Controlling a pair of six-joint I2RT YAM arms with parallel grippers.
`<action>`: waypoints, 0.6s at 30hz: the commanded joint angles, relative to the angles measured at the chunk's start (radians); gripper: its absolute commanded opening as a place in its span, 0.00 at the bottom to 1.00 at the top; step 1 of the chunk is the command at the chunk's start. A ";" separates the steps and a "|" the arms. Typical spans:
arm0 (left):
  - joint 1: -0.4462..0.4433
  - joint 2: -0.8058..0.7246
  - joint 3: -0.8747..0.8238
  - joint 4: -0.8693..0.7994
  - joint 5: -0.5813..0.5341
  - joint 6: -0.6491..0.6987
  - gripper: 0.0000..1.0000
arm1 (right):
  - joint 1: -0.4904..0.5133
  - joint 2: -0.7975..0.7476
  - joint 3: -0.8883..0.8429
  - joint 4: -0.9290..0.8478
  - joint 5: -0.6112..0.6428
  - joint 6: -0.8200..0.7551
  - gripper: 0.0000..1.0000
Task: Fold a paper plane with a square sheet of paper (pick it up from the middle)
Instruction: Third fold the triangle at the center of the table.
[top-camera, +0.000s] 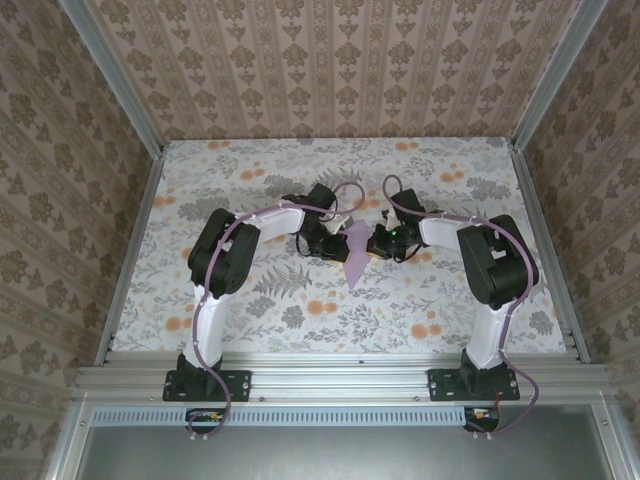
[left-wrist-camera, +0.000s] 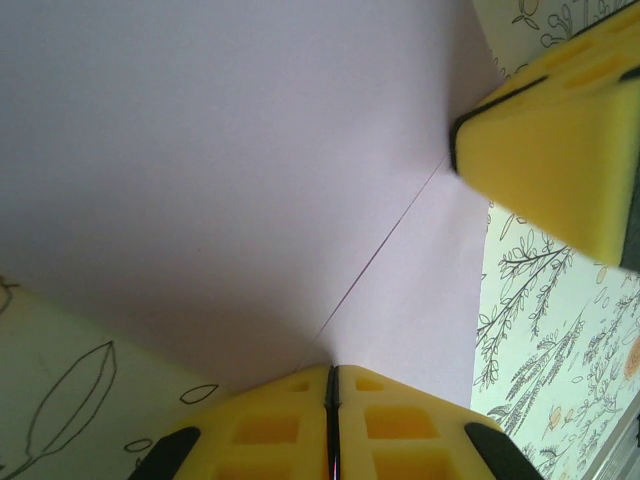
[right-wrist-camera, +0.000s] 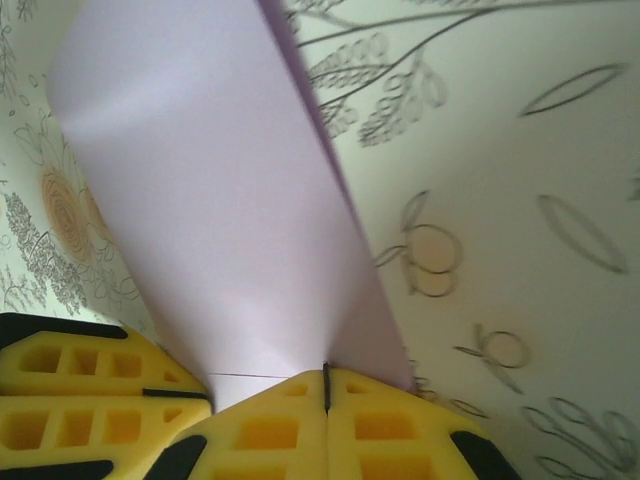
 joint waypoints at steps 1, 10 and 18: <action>0.007 0.060 -0.028 -0.076 -0.134 0.034 0.10 | -0.053 -0.017 -0.031 -0.079 0.127 -0.040 0.07; 0.007 0.060 -0.024 -0.077 -0.125 0.036 0.10 | -0.023 -0.105 -0.030 -0.043 0.059 -0.014 0.08; 0.005 0.060 -0.025 -0.074 -0.120 0.033 0.10 | 0.053 -0.051 0.024 -0.001 0.031 0.033 0.08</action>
